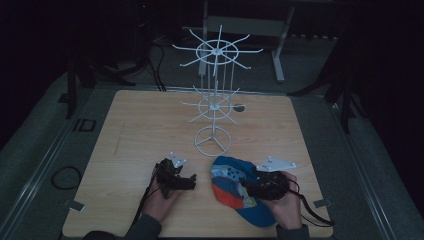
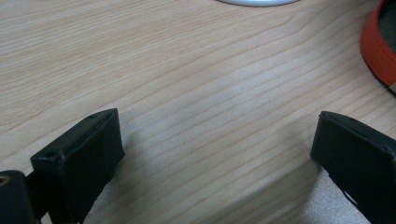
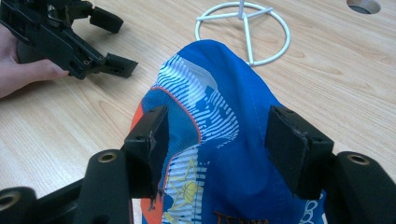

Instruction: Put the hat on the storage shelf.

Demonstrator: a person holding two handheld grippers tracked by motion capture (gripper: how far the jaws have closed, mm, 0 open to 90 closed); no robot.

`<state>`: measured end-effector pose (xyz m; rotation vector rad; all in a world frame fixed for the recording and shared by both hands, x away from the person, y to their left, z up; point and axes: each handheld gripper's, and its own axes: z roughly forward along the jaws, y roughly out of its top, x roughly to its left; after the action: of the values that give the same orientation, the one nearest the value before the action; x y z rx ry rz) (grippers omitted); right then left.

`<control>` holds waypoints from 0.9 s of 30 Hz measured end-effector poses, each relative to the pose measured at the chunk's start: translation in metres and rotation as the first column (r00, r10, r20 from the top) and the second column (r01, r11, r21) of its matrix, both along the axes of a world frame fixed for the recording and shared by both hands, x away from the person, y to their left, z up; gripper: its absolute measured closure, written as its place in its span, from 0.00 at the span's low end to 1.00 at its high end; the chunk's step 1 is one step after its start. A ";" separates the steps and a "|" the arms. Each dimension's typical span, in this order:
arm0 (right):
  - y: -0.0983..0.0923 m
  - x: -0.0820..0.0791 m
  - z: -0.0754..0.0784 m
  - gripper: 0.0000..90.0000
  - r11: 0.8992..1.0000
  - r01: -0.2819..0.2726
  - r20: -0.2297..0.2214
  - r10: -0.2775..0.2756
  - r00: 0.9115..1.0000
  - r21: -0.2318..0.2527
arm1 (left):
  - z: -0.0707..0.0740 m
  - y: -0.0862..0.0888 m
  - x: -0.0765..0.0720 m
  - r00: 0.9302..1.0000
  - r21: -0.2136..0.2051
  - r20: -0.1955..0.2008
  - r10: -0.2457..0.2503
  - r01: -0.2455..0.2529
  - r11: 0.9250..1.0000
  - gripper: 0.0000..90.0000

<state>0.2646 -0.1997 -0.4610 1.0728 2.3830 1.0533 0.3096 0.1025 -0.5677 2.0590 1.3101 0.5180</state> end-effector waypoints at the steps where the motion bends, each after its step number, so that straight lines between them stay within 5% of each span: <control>1: 0.001 0.001 0.000 0.44 1.000 -0.006 0.001 0.006 1.000 -0.012 | 0.000 0.000 0.000 1.000 0.000 0.000 0.000 0.000 1.000 0.03; 8: 0.004 0.007 0.006 0.45 0.999 -0.017 -0.005 0.017 1.000 -0.037 | 0.000 0.000 0.000 1.000 0.001 -0.001 -0.001 0.001 1.000 0.03; 11: 0.003 0.012 0.011 0.45 0.998 -0.040 -0.049 0.038 0.998 -0.039 | 0.000 0.000 0.000 1.000 0.002 -0.002 -0.002 0.002 1.000 0.03; 27: 0.007 0.027 0.018 0.41 0.995 -0.067 -0.066 0.062 0.996 -0.078 | 0.000 0.000 0.000 1.000 0.003 -0.005 -0.003 0.003 1.000 0.03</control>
<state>0.2911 -0.1926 -0.4426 1.0223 2.5026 0.9490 0.3094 0.1027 -0.5672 2.0654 1.3098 0.5143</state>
